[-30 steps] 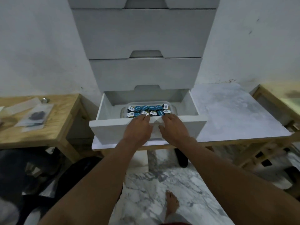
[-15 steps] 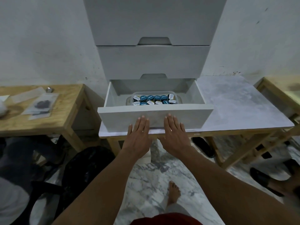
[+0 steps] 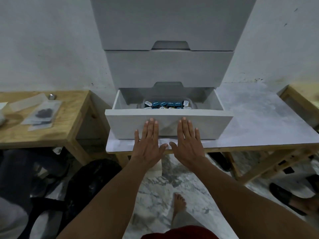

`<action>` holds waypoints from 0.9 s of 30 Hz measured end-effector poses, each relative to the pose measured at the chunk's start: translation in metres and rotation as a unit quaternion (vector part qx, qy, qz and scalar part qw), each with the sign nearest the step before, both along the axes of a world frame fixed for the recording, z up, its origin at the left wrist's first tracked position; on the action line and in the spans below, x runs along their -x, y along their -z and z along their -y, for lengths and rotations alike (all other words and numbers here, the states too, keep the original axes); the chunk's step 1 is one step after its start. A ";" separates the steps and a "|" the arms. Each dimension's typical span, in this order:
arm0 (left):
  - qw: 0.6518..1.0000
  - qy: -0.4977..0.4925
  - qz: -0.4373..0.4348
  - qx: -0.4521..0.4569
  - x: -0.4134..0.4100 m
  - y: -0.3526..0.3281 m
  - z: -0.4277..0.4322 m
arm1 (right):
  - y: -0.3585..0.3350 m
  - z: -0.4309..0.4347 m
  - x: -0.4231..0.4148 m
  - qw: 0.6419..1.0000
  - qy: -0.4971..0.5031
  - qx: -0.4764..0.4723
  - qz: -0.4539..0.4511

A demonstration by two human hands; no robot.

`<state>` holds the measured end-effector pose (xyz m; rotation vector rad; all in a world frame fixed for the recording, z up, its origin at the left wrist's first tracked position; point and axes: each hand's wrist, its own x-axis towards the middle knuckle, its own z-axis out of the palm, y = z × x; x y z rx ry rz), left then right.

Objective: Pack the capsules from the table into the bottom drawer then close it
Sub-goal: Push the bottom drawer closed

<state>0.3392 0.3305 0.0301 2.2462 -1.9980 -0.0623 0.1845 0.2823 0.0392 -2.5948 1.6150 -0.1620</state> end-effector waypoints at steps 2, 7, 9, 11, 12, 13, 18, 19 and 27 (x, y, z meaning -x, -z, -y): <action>1.000 -0.004 0.002 0.000 -0.006 0.001 0.009 | -0.001 0.009 -0.005 1.000 -0.001 0.000 0.012; 1.000 0.003 0.006 0.002 -0.009 -0.002 0.035 | -0.001 0.040 -0.008 1.000 0.005 0.007 -0.003; 1.000 0.005 0.018 0.006 -0.014 -0.002 0.047 | -0.003 0.054 -0.013 1.000 0.006 0.003 0.003; 1.000 0.003 0.021 0.008 -0.018 -0.001 0.060 | -0.003 0.068 -0.018 1.000 0.003 0.002 0.004; 1.000 0.003 0.020 0.008 -0.019 0.000 0.067 | -0.004 0.076 -0.019 1.000 0.002 0.002 0.003; 1.000 0.003 0.019 0.007 -0.020 0.001 0.074 | -0.003 0.083 -0.019 1.000 0.001 0.001 0.000; 1.000 0.002 0.016 0.005 -0.029 0.001 0.102 | -0.001 0.111 -0.025 1.000 -0.007 0.006 -0.001; 1.000 0.002 0.018 0.003 -0.032 0.001 0.107 | -0.001 0.116 -0.028 1.000 -0.009 0.009 0.000; 1.000 -0.001 0.025 -0.007 -0.040 0.001 0.126 | 0.004 0.136 -0.036 1.000 -0.010 0.015 -0.001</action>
